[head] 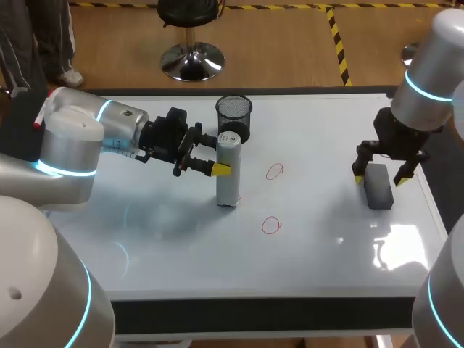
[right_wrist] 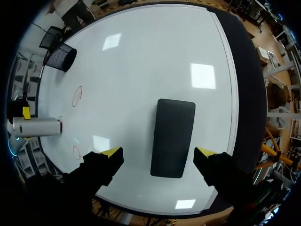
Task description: Pick up the inspection probe, press it on each red-marked spot on the whiteboard one by one, put down the probe, pick up the eraser, and wipe off all the red marks.
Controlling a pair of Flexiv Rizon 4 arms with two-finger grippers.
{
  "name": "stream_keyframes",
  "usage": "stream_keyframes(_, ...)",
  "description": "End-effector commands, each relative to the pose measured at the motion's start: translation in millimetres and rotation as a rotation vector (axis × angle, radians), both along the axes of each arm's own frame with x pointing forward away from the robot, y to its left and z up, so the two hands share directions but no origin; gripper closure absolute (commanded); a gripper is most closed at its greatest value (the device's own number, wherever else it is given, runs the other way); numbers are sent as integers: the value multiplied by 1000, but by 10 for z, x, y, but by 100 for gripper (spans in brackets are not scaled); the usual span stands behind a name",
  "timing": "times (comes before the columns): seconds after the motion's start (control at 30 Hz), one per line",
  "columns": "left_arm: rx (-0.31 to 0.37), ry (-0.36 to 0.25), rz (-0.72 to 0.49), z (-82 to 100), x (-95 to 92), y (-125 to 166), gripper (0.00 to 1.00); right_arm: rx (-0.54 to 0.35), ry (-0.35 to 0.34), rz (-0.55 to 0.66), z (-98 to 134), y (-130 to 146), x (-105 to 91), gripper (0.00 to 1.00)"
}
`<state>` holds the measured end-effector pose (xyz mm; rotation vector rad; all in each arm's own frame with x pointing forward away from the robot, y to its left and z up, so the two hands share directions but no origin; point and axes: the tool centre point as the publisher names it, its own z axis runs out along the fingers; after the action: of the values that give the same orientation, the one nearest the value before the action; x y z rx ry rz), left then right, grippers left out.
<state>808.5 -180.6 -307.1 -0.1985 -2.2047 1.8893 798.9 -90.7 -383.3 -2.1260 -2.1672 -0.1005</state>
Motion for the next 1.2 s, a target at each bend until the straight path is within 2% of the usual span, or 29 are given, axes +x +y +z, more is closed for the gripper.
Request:
stream_keyframes(0.03,1,1,-2,-99,-3,-6,100,-4,3,2,-69,27,4,0)
stream_keyframes(0.73,1,1,-2,-99,-3,-6,100,18,-6,-50,-181,-99,-34,0)
stream_keyframes(1.2,1,1,-2,-99,-3,-6,100,-17,-10,-85,-275,-108,6,0)
